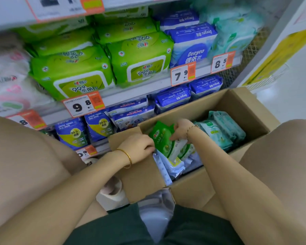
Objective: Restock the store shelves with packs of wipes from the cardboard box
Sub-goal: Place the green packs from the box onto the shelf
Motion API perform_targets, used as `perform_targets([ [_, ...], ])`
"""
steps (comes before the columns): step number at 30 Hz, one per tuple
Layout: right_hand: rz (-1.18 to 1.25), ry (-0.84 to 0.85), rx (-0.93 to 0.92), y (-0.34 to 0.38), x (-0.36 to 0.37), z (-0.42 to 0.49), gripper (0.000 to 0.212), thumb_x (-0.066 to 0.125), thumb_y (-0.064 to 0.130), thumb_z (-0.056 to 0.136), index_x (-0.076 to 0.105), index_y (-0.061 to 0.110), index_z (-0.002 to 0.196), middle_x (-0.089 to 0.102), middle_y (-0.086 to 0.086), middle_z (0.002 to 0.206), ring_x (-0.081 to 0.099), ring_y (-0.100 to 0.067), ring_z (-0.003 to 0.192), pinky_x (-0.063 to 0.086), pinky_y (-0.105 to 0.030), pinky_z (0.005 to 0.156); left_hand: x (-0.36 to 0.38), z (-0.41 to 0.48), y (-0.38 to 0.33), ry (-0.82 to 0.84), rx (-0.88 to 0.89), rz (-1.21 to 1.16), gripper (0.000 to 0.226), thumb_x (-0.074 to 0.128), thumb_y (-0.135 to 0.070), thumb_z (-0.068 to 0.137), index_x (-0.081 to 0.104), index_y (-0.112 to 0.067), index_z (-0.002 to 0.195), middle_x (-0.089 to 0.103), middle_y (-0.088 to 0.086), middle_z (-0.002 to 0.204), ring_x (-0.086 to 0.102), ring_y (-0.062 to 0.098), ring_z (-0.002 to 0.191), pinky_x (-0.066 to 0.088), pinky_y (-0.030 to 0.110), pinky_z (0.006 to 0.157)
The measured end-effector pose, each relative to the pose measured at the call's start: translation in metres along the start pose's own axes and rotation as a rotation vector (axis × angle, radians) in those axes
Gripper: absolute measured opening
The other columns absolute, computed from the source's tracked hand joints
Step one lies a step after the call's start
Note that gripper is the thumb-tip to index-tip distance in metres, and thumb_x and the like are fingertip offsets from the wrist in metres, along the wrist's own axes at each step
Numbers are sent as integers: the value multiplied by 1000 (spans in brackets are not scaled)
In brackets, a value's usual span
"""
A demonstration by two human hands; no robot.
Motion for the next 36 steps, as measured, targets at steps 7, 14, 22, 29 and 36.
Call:
perform_targets([
  [7,171,-92,-244,59,-78,-62,38,76,19,76,57,7,107,59,-9,101,59,-21,88,52,-35,83,-69,-19,8,-197,-420,-660,28,48,-34,95,54,-6,95,65,9,85,67,28,79,51,34,64],
  [14,447,77,-515,146,-89,-145,6,67,13,83,65,13,89,70,-5,92,63,-12,74,51,-14,53,-158,-102,0,-575,-477,-1037,38,65,-17,85,32,-14,103,52,7,87,57,17,53,49,23,37],
  [22,498,405,-849,267,-79,-240,48,61,27,64,60,7,108,71,-11,89,67,-15,54,50,-19,38,-259,-246,17,-899,-359,-933,28,64,-14,85,38,-26,84,50,9,80,46,6,39,37,16,33],
  [29,624,205,-969,387,-82,-245,21,58,11,90,56,5,110,67,-12,92,69,-15,60,59,-32,50,-332,-295,79,-1324,-359,-881,43,70,-9,79,36,-19,102,58,12,94,57,22,78,50,36,69],
  [36,215,-574,-926,482,-111,-222,28,63,28,86,46,13,70,55,-2,82,54,-22,84,42,-30,70,-387,-277,134,-1438,-386,-582,41,52,10,79,47,2,119,64,18,109,61,23,95,53,41,87],
])
Point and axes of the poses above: each hand's wrist, its own z-axis towards the middle knuckle, its own x-axis out of the palm, y = z × x, the point moved 4 cm from there along z, towards the middle knuckle
